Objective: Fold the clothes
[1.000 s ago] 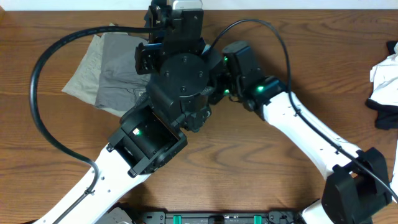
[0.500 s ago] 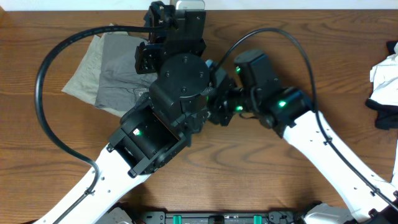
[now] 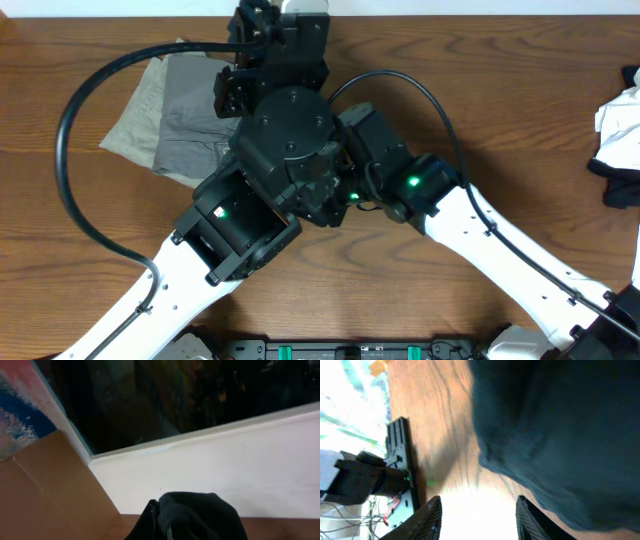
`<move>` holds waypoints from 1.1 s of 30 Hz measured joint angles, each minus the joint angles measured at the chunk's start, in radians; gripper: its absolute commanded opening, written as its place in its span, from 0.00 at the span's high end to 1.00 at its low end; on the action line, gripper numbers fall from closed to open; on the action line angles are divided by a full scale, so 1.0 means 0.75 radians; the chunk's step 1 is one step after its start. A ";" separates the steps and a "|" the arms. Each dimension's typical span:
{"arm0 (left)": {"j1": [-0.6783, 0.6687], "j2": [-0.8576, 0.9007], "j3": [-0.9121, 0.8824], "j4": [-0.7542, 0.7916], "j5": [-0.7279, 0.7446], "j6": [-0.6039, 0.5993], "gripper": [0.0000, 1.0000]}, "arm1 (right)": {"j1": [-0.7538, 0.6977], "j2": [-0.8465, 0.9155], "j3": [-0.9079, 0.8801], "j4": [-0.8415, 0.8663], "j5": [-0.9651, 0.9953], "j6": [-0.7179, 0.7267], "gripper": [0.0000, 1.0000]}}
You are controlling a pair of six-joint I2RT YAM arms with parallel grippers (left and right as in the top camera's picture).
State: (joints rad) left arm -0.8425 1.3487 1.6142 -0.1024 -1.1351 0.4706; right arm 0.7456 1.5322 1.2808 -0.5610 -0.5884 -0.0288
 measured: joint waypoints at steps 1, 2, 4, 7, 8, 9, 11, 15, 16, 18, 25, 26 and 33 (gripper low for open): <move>0.000 0.000 0.000 0.013 -0.007 0.003 0.94 | 0.001 0.000 0.000 0.017 0.002 0.019 0.54; 0.000 0.000 0.000 0.025 -0.017 0.003 0.94 | 0.009 0.000 0.000 0.036 0.016 0.048 0.53; 0.000 0.000 0.000 0.043 -0.033 0.003 0.94 | 0.016 0.000 0.000 0.075 0.055 0.097 0.53; 0.000 0.000 0.000 0.044 -0.050 0.004 0.94 | 0.025 0.000 0.000 0.135 0.101 0.169 0.50; 0.000 0.000 0.000 0.047 -0.056 0.004 0.94 | 0.026 0.000 0.000 0.152 0.111 0.187 0.50; 0.000 0.000 0.000 0.055 -0.063 0.005 0.94 | 0.026 0.000 -0.001 0.169 0.119 0.204 0.50; 0.000 0.000 0.000 0.071 -0.074 0.007 0.94 | 0.032 0.000 0.000 0.198 0.133 0.238 0.50; 0.000 0.000 0.000 0.074 -0.086 0.008 0.94 | 0.083 0.000 0.000 0.212 0.185 0.308 0.49; 0.000 0.000 0.000 0.074 -0.089 0.008 0.94 | 0.106 0.000 0.000 0.215 0.200 0.326 0.49; 0.000 0.002 0.000 0.075 -0.093 0.008 0.94 | 0.139 0.000 -0.001 0.225 0.215 0.345 0.49; 0.000 0.024 0.000 0.076 -0.094 0.016 0.94 | 0.236 0.000 -0.001 0.229 0.332 0.428 0.53; 0.000 0.027 0.000 0.076 -0.094 0.018 0.94 | 0.240 0.000 -0.001 0.229 0.367 0.450 0.52; 0.000 0.031 0.000 0.080 -0.097 0.030 0.94 | 0.240 0.000 -0.001 0.267 0.628 0.629 0.51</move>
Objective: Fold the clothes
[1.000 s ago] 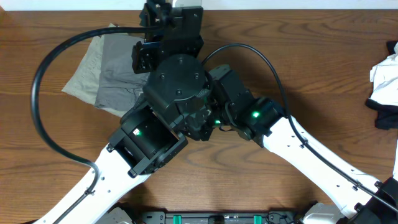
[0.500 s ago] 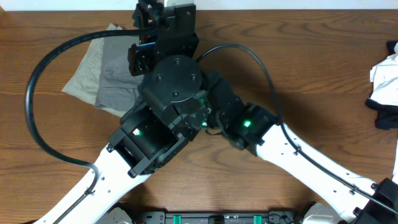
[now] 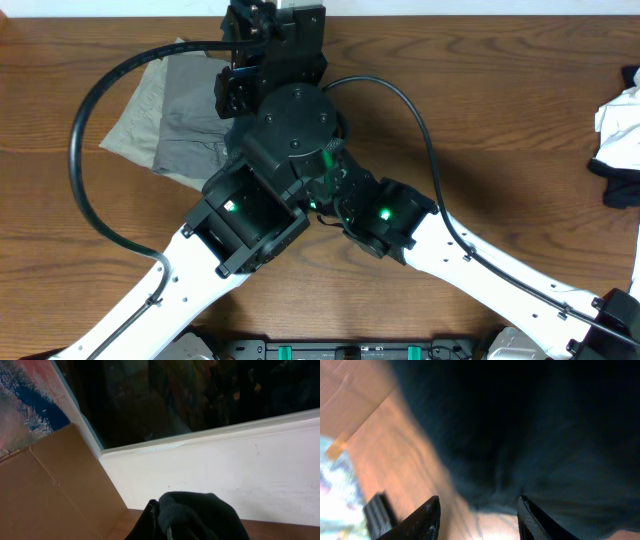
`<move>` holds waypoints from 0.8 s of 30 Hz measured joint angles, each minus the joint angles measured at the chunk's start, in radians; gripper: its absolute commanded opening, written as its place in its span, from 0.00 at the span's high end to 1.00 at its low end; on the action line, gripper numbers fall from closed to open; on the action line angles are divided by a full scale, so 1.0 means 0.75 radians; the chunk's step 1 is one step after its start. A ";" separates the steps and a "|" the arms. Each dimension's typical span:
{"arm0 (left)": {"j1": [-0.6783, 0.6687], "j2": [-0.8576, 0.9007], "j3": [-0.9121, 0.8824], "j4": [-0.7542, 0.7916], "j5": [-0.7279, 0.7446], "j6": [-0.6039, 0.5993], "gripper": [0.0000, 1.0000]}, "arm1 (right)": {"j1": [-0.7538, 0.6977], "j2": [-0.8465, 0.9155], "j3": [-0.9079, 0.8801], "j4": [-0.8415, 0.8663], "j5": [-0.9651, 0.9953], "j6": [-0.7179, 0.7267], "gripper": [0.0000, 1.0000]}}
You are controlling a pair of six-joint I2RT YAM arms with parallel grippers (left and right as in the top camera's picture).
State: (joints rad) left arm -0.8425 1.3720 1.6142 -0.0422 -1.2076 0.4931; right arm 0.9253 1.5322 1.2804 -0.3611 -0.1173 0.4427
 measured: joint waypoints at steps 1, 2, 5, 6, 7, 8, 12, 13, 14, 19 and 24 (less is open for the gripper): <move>0.000 0.000 0.000 0.007 -0.002 0.002 0.94 | 0.000 0.000 0.000 0.011 0.028 0.021 0.51; 0.000 0.001 0.000 0.023 -0.006 0.003 0.94 | 0.000 0.000 0.000 0.020 0.046 0.037 0.51; 0.000 0.001 0.000 0.042 -0.015 0.003 0.94 | 0.000 0.000 0.000 0.049 0.102 0.081 0.53; 0.000 0.001 0.000 0.043 -0.016 0.003 0.94 | 0.000 0.000 0.000 0.049 0.119 0.089 0.55; 0.000 0.001 0.000 0.043 -0.016 0.003 0.94 | 0.000 0.000 0.000 0.049 0.140 0.098 0.60; 0.000 0.001 0.000 0.043 -0.016 0.003 0.94 | 0.000 0.000 0.000 0.047 0.160 0.103 0.63; 0.000 0.001 0.000 0.043 -0.017 0.004 0.94 | 0.000 0.000 0.000 0.003 0.224 0.126 0.80; 0.000 0.001 0.000 0.043 -0.020 0.007 0.94 | 0.000 0.000 0.000 -0.018 0.235 0.128 0.82; 0.000 0.001 0.000 0.043 -0.021 0.008 0.94 | 0.000 0.000 0.000 -0.044 0.245 0.131 0.86; 0.000 0.001 0.000 0.044 -0.034 0.019 0.94 | -0.007 0.000 0.000 -0.134 0.295 0.125 0.99; 0.000 0.001 0.000 0.043 -0.037 0.044 0.94 | -0.080 -0.004 -0.001 -0.244 0.352 0.099 0.99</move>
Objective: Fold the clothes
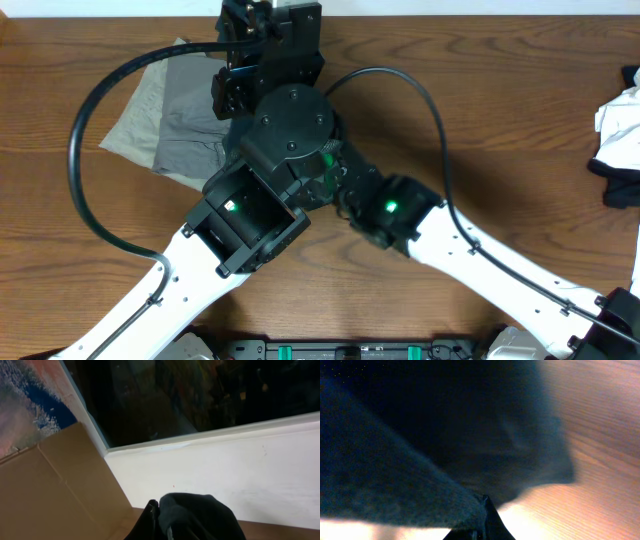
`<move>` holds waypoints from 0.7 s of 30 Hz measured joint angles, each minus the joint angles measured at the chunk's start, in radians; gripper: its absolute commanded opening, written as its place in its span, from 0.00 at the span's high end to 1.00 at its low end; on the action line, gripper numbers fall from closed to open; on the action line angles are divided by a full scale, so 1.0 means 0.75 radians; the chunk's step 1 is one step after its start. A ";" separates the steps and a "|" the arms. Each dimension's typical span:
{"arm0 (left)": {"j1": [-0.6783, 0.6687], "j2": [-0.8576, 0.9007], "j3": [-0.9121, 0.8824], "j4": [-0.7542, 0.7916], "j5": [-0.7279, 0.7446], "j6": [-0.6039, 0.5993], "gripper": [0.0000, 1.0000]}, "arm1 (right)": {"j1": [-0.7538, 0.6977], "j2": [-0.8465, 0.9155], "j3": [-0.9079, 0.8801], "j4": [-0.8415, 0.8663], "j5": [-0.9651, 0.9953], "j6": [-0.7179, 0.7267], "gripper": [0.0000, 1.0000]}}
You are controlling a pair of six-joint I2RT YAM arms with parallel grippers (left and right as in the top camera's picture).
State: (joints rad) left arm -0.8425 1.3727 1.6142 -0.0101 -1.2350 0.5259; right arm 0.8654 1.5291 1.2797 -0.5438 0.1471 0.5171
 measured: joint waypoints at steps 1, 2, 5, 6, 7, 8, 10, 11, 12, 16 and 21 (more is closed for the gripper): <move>0.000 0.000 0.000 0.000 0.001 0.005 0.94 | -0.033 -0.006 0.000 -0.032 0.014 -0.003 0.99; 0.000 0.000 0.000 -0.002 0.001 0.009 0.94 | -0.071 -0.015 -0.001 -0.056 0.029 -0.004 0.99; 0.000 0.000 0.000 -0.025 0.001 0.016 0.94 | -0.191 -0.075 -0.001 -0.104 0.054 -0.018 0.99; 0.000 0.000 0.000 -0.035 0.001 0.018 0.94 | -0.226 -0.101 -0.001 -0.112 0.062 -0.025 0.99; 0.000 0.000 0.000 -0.051 0.001 0.022 0.94 | -0.281 -0.141 -0.001 -0.122 0.068 -0.044 0.99; 0.000 0.000 0.000 -0.063 0.001 0.024 0.94 | -0.325 -0.182 -0.001 -0.129 0.074 -0.061 0.99; 0.000 0.000 0.000 -0.104 0.002 0.024 0.94 | -0.406 -0.266 -0.001 -0.138 0.081 -0.099 0.99; 0.000 0.000 0.000 -0.133 0.004 0.019 0.94 | -0.452 -0.316 -0.001 -0.145 0.089 -0.119 0.99; -0.001 0.000 0.001 -0.175 0.010 0.009 0.94 | -0.493 -0.361 -0.001 -0.152 0.092 -0.135 0.99; -0.035 -0.007 0.005 -0.491 0.152 -0.059 0.94 | -0.677 -0.522 0.000 -0.172 0.098 -0.191 0.99; -0.094 -0.015 0.004 -0.864 0.552 -0.226 0.94 | -0.877 -0.673 0.000 -0.192 0.104 -0.260 0.99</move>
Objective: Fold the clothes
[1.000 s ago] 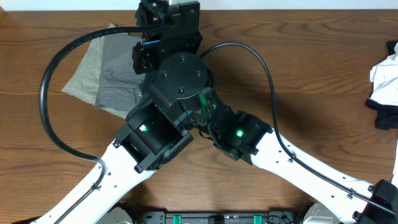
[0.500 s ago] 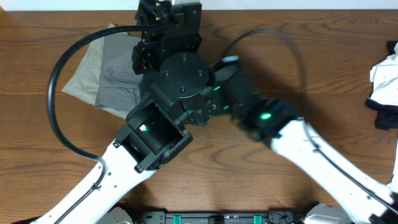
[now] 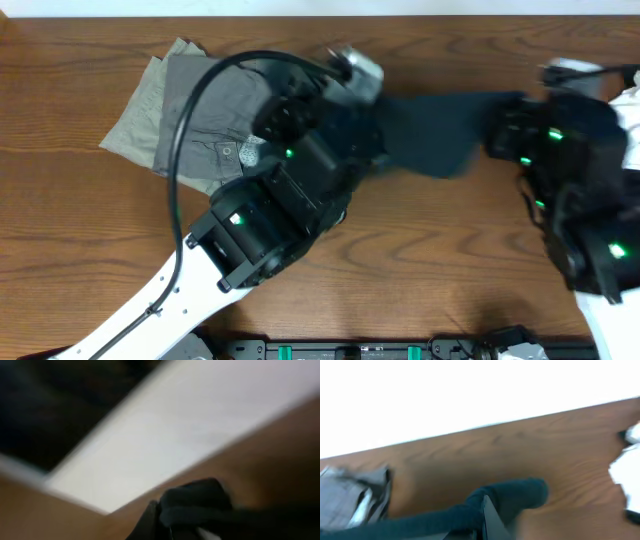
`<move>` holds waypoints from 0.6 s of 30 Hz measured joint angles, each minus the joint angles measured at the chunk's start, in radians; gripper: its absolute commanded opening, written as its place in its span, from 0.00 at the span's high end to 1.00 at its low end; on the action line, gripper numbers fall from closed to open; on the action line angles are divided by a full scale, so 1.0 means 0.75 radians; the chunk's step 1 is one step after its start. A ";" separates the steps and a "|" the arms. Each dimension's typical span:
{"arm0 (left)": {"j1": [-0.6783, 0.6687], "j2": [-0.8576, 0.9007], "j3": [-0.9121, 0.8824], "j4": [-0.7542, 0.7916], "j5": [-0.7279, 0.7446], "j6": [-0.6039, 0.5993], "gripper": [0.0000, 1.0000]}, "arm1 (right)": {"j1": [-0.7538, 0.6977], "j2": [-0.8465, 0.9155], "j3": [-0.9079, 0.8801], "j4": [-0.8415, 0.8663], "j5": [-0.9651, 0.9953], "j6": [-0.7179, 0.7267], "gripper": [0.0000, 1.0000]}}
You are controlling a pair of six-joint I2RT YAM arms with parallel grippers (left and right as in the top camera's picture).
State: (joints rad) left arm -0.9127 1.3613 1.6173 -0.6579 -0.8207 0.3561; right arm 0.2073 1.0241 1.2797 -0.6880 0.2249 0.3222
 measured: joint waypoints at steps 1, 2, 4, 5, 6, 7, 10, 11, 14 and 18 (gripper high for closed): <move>0.000 -0.004 -0.001 -0.057 0.081 -0.027 0.94 | -0.027 -0.029 0.000 -0.004 -0.005 -0.017 0.99; 0.000 -0.009 -0.001 -0.116 0.164 -0.052 0.94 | -0.050 -0.055 0.000 -0.007 -0.006 -0.030 0.99; 0.000 -0.023 -0.001 -0.223 0.297 -0.091 0.94 | -0.081 -0.096 0.000 -0.012 -0.010 -0.048 0.99; 0.000 -0.032 -0.001 -0.265 0.347 -0.102 0.94 | -0.093 -0.113 0.000 -0.014 -0.010 -0.056 0.99; 0.000 -0.046 0.000 -0.321 0.414 -0.119 0.94 | -0.109 -0.139 0.000 -0.021 -0.012 -0.062 0.99; 0.000 -0.058 0.000 -0.367 0.458 -0.129 0.94 | -0.117 -0.152 0.000 -0.031 -0.012 -0.065 0.99; 0.000 -0.093 0.042 -0.520 0.618 -0.154 0.94 | -0.138 -0.195 0.007 -0.083 -0.016 -0.073 0.99; 0.000 -0.101 0.065 -0.557 0.665 -0.160 0.94 | -0.139 -0.201 0.017 -0.107 -0.016 -0.075 0.99; -0.009 -0.126 0.197 -0.676 0.825 -0.171 0.94 | -0.140 -0.209 0.072 -0.201 -0.019 -0.077 0.99; -0.080 -0.151 0.427 -0.821 0.932 -0.202 0.94 | -0.151 -0.209 0.198 -0.360 -0.023 -0.084 0.99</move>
State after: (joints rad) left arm -0.9730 1.2480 1.9373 -1.2739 -0.1215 0.2047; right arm 0.0944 0.8677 1.4284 -0.9581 0.2077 0.2592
